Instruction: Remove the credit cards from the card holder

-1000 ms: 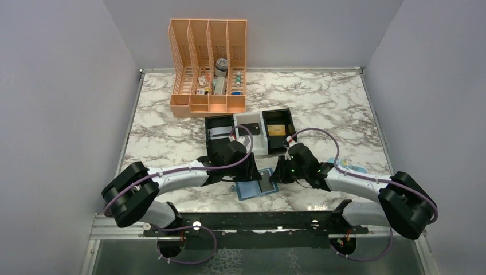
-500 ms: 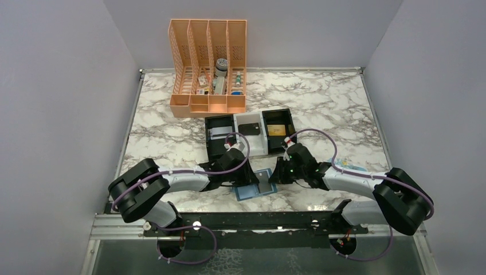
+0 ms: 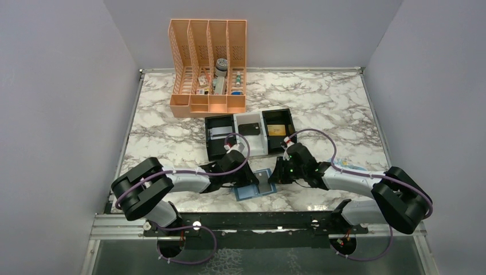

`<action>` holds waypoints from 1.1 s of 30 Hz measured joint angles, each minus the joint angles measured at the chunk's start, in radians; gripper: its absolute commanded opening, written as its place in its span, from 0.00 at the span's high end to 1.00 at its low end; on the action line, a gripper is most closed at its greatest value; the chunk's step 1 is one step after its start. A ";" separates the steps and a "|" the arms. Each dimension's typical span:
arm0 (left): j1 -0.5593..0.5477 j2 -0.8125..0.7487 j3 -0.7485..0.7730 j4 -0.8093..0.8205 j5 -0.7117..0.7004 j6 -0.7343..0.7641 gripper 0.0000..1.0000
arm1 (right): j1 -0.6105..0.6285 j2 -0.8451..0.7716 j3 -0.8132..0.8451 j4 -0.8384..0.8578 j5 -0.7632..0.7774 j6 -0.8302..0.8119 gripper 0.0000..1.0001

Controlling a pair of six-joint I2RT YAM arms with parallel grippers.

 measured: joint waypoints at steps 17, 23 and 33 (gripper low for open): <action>-0.007 0.004 -0.025 0.061 -0.004 -0.008 0.99 | -0.011 0.020 0.013 -0.008 -0.007 0.008 0.91; -0.014 -0.054 -0.025 -0.006 -0.038 0.000 1.00 | -0.005 0.033 0.019 -0.003 -0.007 0.018 0.91; -0.017 -0.089 -0.025 -0.077 -0.056 0.020 0.89 | -0.005 0.045 0.030 -0.004 -0.013 0.016 0.91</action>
